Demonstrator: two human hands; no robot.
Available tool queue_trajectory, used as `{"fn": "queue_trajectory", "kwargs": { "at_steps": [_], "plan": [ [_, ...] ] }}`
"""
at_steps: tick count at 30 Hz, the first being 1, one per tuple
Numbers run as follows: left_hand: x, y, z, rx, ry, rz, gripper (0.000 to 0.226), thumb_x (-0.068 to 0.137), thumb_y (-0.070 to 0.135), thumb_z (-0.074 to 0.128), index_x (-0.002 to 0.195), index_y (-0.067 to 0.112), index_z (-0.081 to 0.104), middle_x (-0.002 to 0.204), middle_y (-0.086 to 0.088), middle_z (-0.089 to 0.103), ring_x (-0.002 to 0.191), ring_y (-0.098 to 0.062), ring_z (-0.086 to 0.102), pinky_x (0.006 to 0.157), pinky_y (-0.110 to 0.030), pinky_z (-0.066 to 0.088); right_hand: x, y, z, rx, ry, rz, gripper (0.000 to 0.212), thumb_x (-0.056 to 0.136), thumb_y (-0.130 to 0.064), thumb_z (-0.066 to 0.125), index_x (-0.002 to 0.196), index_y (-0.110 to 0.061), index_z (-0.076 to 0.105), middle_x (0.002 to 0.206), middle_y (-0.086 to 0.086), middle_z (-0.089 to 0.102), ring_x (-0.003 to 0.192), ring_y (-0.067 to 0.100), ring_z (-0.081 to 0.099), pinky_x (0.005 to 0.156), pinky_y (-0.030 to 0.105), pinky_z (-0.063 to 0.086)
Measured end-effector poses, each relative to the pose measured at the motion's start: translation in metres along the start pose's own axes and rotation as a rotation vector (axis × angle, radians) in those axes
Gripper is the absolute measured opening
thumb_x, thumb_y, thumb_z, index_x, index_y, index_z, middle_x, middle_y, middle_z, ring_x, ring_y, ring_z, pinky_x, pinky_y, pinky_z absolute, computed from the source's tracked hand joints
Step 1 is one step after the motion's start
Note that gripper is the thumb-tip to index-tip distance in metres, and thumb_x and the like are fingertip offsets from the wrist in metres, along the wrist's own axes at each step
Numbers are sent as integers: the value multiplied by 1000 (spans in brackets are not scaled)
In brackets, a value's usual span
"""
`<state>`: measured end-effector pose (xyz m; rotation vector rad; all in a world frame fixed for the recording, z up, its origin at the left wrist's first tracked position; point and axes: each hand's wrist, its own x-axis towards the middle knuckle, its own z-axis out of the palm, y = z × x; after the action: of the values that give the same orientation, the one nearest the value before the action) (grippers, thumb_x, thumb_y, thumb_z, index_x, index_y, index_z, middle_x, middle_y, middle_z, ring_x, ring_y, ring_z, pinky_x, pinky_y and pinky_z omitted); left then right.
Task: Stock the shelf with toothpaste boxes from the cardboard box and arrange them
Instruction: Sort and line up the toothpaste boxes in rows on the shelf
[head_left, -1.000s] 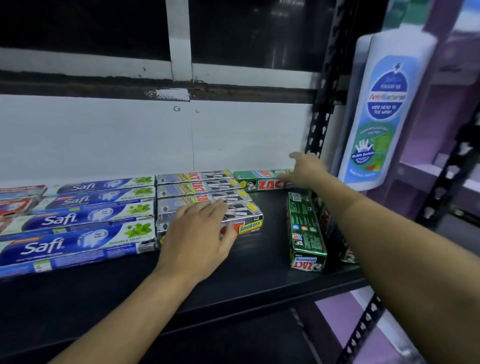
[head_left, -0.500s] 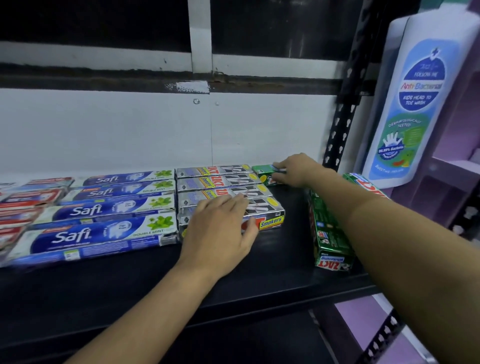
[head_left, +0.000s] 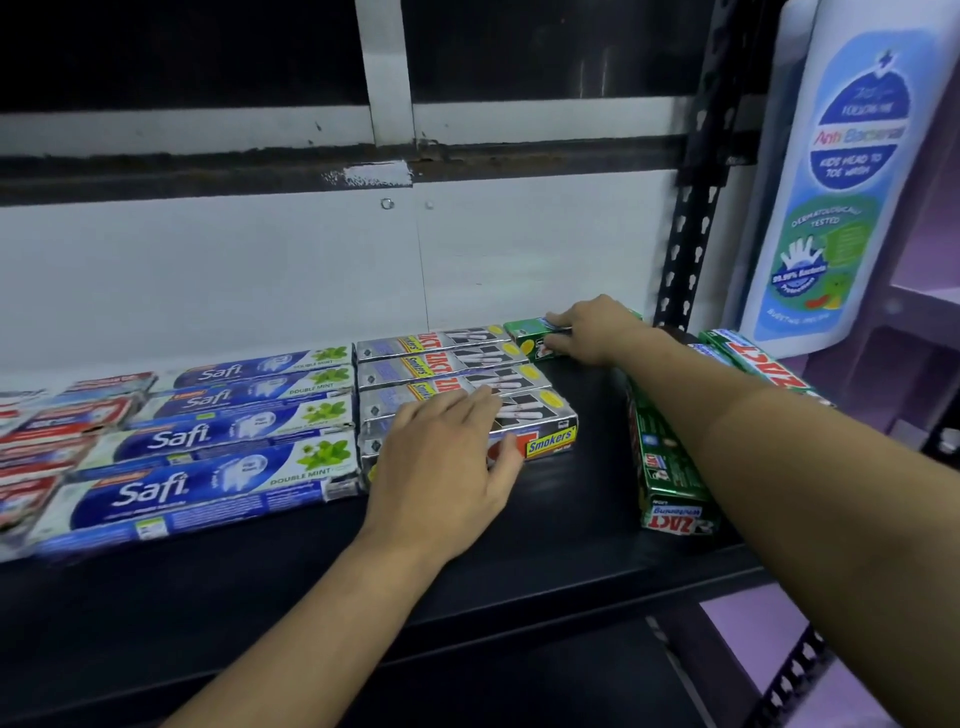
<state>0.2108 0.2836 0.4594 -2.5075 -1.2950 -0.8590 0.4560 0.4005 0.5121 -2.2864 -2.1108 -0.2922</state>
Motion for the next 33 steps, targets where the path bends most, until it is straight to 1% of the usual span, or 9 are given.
{"fn": "queue_trajectory", "kwargs": {
  "at_steps": [9,15,17,20,22,24,27,30,33],
  "plan": [
    [1,-2,2,-4,16,-1,41,92,41,46,117,18,68,120,5,69,111,-16,61,95,-38,43,-8,7,-7,98,-26,11,62,97,-55,45,152,-28,34,150,8,44,136,33,40,107,37,37],
    [0,-3,1,-1,18,7,42,92,41,46,119,17,67,118,4,70,110,-18,61,94,-40,43,-66,31,-42,235,35,-6,55,93,-55,53,144,-34,46,146,3,50,134,28,45,106,34,37],
    [0,-3,1,1,18,9,42,91,41,46,119,17,68,117,3,70,110,-19,62,93,-40,44,-97,41,-47,229,43,2,55,94,-52,54,145,-34,46,138,4,58,126,27,51,97,32,40],
    [0,-2,-1,5,12,9,40,92,39,48,119,17,67,114,2,70,108,-19,62,92,-40,43,-144,50,-44,225,104,37,58,94,-48,56,148,-34,41,104,10,68,93,25,58,76,30,38],
    [-1,-3,-2,10,16,11,39,93,39,49,119,17,66,112,2,70,106,-20,62,92,-40,43,-170,51,-40,241,209,51,54,93,-44,58,145,-34,45,92,3,68,88,24,62,73,31,40],
    [-1,-4,-2,5,21,14,39,92,39,49,120,17,67,112,0,71,107,-22,62,92,-41,43,-197,45,-37,303,325,-4,48,92,-39,61,139,-30,54,110,2,72,92,21,66,80,29,46],
    [-1,-4,-3,-2,14,14,41,92,40,46,119,17,66,109,0,71,105,-22,62,91,-41,42,-239,20,-24,309,423,-144,44,93,-42,58,133,-24,60,127,-3,66,114,16,63,96,25,45],
    [-2,-4,-3,-7,11,16,40,93,39,51,125,17,63,113,0,70,107,-23,61,93,-41,42,-270,-10,8,265,370,-134,58,96,-54,43,144,-23,48,148,-6,48,141,14,39,111,34,40],
    [-2,-3,-5,-13,-5,14,42,93,41,51,128,19,61,114,1,69,106,-23,61,93,-40,42,-286,-31,32,361,461,-4,59,96,-48,50,148,-22,41,155,-7,37,148,14,23,112,35,38]
  ]
}}
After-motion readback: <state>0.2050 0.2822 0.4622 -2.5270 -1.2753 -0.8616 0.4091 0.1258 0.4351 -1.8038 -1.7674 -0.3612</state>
